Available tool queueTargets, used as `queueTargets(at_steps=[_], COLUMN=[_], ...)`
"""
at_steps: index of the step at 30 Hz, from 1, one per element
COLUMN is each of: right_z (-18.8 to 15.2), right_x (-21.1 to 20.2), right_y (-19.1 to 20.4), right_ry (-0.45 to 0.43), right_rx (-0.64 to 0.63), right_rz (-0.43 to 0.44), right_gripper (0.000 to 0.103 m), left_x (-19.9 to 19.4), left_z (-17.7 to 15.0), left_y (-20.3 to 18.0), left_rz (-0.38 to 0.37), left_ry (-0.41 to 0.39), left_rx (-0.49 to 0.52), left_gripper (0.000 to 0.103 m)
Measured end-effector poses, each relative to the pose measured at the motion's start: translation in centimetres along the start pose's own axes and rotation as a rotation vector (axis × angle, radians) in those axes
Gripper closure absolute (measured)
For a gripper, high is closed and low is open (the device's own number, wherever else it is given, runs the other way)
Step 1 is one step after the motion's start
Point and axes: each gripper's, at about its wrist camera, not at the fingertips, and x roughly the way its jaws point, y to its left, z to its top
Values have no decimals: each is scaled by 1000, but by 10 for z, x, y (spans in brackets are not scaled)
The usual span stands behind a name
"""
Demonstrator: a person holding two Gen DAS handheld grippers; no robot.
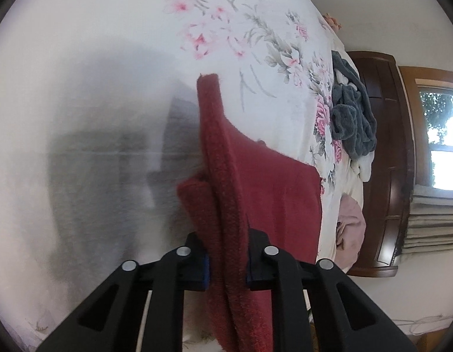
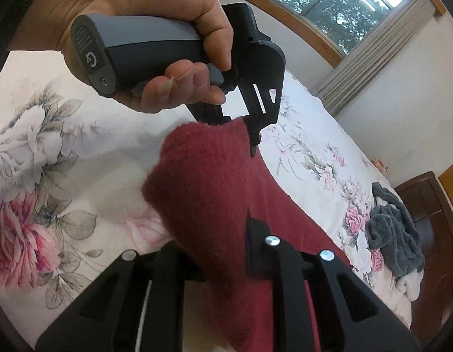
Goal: Fold small clothes
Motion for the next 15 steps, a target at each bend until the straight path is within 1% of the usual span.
queueTargets(at_steps=[9,15], right_z=[-1,-3], right_x=[-16,-33], right_y=[-27,-54], right_ry=[-14,-32], right_rx=[88,162], right_rz=[4,-5], right_gripper=[88,89], left_x=[-11,-21], left_z=[-2,-5], left_y=[-37,-80], left_rz=[56,110], left_ry=[-10,-21], left_rx=[41,88], left_gripper=[88,88])
